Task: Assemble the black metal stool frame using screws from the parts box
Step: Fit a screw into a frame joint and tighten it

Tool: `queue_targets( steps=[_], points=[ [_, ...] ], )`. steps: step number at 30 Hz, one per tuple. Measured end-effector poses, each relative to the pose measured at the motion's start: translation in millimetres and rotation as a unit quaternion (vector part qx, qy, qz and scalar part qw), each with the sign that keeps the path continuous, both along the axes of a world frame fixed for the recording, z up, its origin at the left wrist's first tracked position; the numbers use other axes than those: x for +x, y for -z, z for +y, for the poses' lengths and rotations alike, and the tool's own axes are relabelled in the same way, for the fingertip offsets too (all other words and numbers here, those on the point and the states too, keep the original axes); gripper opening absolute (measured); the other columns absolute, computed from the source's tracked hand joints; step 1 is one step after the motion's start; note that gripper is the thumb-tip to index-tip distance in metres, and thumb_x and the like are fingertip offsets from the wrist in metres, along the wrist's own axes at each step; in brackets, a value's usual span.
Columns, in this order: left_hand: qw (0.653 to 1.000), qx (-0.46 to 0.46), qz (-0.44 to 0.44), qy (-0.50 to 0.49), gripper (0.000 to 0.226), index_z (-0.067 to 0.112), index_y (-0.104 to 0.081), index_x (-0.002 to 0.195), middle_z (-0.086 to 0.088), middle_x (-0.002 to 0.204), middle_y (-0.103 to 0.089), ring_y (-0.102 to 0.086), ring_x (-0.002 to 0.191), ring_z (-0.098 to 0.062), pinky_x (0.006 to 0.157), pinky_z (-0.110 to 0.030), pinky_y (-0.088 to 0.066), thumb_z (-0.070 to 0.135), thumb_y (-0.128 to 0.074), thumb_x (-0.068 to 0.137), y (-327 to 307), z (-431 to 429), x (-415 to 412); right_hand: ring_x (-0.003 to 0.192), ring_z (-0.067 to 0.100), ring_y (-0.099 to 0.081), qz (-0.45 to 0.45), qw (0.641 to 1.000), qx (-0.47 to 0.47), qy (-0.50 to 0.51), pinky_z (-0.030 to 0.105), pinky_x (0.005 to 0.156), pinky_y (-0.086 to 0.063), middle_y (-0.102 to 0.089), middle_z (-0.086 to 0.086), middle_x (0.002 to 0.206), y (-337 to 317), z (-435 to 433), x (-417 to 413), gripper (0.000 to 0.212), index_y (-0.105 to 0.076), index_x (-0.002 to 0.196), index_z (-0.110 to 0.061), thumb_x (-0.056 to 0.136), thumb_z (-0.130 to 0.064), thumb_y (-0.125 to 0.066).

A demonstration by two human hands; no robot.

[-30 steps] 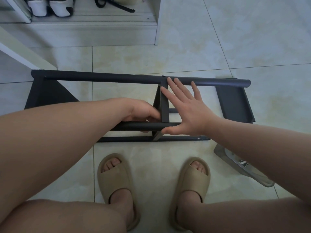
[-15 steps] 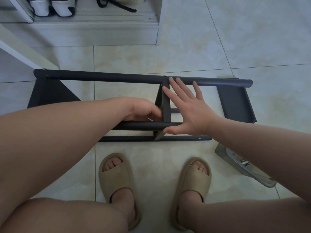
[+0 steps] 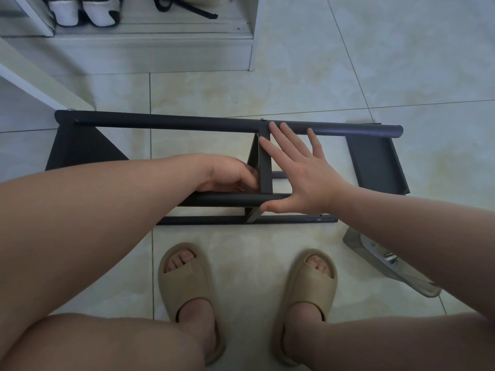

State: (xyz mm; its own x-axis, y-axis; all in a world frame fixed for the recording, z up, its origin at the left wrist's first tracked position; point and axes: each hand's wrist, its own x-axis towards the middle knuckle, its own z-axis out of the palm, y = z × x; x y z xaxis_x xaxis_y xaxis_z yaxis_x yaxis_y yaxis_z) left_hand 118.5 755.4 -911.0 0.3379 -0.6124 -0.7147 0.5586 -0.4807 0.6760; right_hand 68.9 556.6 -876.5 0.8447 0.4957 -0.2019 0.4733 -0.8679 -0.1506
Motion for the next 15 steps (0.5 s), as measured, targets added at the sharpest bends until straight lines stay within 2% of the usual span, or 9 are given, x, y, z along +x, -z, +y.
queue_targets(
  steps=[5, 9, 15],
  points=[
    [0.998, 0.048, 0.001, 0.028, 0.016, 0.016, -0.073, 0.099, 0.000, 0.085, -0.073, -0.066, 0.073, -0.012, 0.070, -0.029, -0.052, 0.019, -0.058, 0.095, 1.6, 0.9, 1.0, 0.154, 0.017, 0.020, 0.002, 1.000, -0.002, 0.000, 0.058, 0.122, 0.011, 0.017, 0.001, 0.169, -0.3, -0.5, -0.3, 0.122, 0.000, 0.163, -0.024, 0.069, -0.094, -0.034],
    [0.999, 0.036, -0.011, 0.026, 0.014, 0.012, -0.072, 0.093, -0.002, 0.075, -0.071, -0.066, 0.063, -0.013, 0.064, -0.027, -0.050, 0.012, -0.058, 0.095, 0.8, 0.3, 0.2, 0.154, 0.017, 0.020, 0.002, 1.000, -0.001, 0.000, 0.058, 0.122, 0.010, 0.017, 0.002, 0.169, -0.4, -0.4, -0.4, 0.122, 0.001, 0.163, -0.024, 0.069, -0.094, -0.035],
    [1.000, 0.009, -0.008, 0.019, 0.018, 0.010, -0.069, 0.095, -0.003, 0.086, -0.074, -0.069, 0.079, -0.013, 0.075, -0.022, -0.053, 0.001, -0.053, 0.094, -2.4, 0.3, -0.6, 0.154, 0.017, 0.020, 0.003, 1.000, 0.000, 0.001, 0.058, 0.122, 0.010, 0.017, 0.002, 0.169, -0.8, -0.4, -0.5, 0.122, 0.000, 0.163, -0.024, 0.068, -0.094, -0.034]
  ],
)
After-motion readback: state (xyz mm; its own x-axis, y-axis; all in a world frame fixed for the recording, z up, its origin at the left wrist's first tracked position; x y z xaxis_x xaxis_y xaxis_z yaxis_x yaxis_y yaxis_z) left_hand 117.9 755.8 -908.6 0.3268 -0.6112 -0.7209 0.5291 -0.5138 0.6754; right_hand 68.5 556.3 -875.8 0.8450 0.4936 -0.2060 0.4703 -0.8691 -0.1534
